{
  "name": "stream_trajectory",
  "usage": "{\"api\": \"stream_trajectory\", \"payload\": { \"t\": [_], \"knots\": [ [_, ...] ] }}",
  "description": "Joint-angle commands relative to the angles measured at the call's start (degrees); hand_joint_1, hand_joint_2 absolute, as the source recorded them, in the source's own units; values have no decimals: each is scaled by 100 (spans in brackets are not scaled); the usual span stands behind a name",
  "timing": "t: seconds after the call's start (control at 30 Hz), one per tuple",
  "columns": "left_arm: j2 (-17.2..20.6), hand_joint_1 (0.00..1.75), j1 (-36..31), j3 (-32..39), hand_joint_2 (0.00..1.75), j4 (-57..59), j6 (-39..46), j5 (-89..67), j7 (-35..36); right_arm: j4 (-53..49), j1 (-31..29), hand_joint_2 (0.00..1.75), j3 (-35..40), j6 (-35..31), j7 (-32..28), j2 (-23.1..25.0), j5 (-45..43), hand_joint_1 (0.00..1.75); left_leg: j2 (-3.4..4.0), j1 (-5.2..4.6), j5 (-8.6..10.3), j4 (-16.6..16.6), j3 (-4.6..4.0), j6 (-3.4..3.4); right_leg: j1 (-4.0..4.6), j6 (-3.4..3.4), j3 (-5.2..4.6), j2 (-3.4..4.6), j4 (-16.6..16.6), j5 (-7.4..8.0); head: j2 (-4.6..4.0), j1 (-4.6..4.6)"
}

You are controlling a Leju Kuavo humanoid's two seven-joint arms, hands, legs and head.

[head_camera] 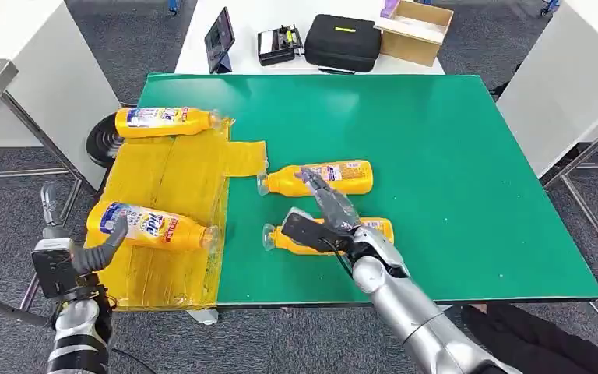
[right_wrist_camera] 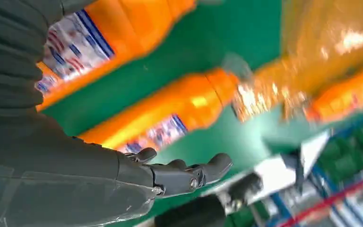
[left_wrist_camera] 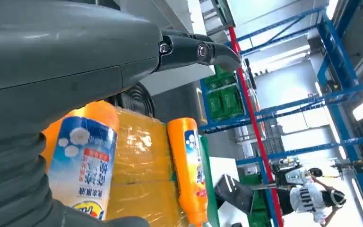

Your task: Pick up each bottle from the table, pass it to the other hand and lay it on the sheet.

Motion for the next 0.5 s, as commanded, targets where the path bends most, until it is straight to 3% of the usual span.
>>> {"api": "stream_trajectory", "payload": {
  "t": [0.03, 0.5],
  "knots": [
    [-80, 0, -216, 4, 175, 451, 4, -18, 29, 706, -406, 175, 487, 82, -37, -312, -49, 0, 4, 5, -10, 1, 20, 0, 10, -19, 24, -5, -3, -9, 0, 2],
    [-115, 0, -268, -141, 175, 637, -65, -60, 35, 771, -477, 175, 718, 228, -64, -484, -107, 0, -1, 3, -4, -2, 11, 0, 6, -14, 14, -9, -4, -6, 0, 0]
  ]
}}
